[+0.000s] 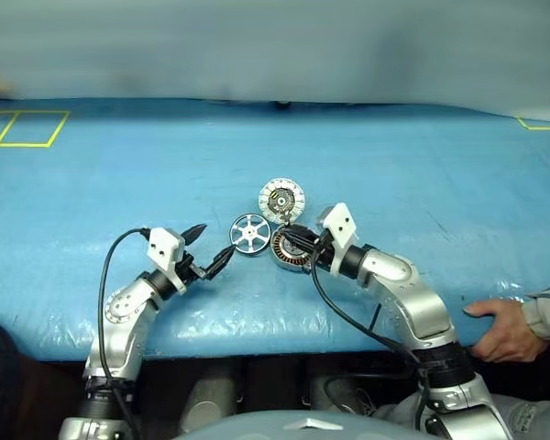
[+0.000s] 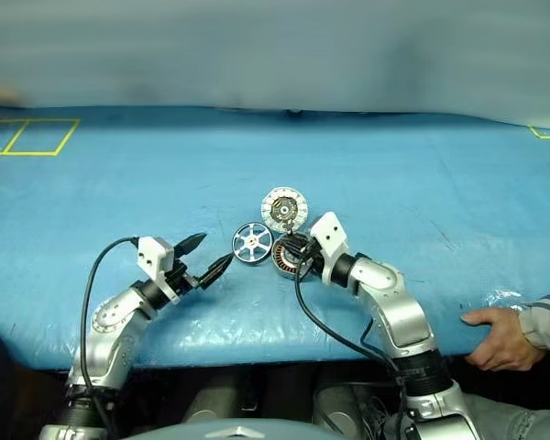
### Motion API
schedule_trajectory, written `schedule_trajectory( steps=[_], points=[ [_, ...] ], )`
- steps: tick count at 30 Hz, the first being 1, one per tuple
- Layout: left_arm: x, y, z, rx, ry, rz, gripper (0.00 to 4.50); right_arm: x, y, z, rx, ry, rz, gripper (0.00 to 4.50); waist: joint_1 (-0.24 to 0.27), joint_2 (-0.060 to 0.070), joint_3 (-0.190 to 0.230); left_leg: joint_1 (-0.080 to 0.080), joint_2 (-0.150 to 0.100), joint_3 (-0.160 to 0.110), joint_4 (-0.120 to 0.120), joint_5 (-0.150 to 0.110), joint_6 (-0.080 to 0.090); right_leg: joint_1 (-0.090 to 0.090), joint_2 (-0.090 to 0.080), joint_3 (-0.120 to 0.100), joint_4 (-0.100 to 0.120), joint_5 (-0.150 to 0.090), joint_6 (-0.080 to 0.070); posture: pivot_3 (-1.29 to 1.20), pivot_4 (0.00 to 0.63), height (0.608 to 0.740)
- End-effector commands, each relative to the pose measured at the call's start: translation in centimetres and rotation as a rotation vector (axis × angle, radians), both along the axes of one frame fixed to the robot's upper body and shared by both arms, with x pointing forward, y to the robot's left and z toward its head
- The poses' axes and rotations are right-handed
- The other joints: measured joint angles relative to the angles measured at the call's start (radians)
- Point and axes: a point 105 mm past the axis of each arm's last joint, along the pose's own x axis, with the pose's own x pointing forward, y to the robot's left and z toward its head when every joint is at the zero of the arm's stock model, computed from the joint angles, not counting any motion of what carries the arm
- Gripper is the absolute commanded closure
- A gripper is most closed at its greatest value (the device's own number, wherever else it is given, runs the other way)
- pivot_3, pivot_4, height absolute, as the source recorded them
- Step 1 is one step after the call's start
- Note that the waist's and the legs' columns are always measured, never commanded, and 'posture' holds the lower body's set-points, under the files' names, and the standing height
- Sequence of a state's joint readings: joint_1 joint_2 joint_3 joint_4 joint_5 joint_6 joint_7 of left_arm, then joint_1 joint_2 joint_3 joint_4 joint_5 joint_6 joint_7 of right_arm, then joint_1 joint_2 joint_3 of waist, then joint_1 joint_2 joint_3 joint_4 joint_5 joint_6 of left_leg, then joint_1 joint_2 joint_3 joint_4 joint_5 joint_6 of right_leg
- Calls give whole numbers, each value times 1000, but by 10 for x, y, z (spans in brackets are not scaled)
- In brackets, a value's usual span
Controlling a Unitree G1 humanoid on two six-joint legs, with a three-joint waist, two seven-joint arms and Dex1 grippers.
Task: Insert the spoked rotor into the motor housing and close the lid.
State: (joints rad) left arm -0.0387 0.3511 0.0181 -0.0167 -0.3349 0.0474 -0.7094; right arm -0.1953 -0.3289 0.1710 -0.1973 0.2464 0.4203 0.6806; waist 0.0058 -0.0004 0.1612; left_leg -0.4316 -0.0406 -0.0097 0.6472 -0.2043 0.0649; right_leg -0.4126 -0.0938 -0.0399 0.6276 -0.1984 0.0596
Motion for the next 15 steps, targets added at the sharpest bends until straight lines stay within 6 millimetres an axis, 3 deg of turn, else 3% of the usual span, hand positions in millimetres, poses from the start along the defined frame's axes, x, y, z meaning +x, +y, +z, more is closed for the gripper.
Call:
schedule_trajectory(
  steps=[1, 9, 15],
  points=[
    [5, -11, 14, 29, -34, -82, 0, -9, 7, 10, 18, -37, 51, 4473, 1, 0, 0, 0, 0, 0, 0, 0, 0, 0, 1, 0, 0, 0, 0, 0, 150, 740],
    [25, -25, 13, 163, -27, -166, 0, -14, 8, 7, 19, -34, 37, 4473, 7, 0, 0, 0, 0, 0, 0, 3, 4, 0, 4, 0, 0, 2, -2, 0, 150, 740],
    [28, -27, 0, 206, 6, -173, 0, -14, 8, 6, 17, -34, 29, 4473, 7, 0, 0, 0, 0, 0, 0, 3, 4, 0, 4, 0, 0, 2, -3, 0, 150, 740]
  ],
)
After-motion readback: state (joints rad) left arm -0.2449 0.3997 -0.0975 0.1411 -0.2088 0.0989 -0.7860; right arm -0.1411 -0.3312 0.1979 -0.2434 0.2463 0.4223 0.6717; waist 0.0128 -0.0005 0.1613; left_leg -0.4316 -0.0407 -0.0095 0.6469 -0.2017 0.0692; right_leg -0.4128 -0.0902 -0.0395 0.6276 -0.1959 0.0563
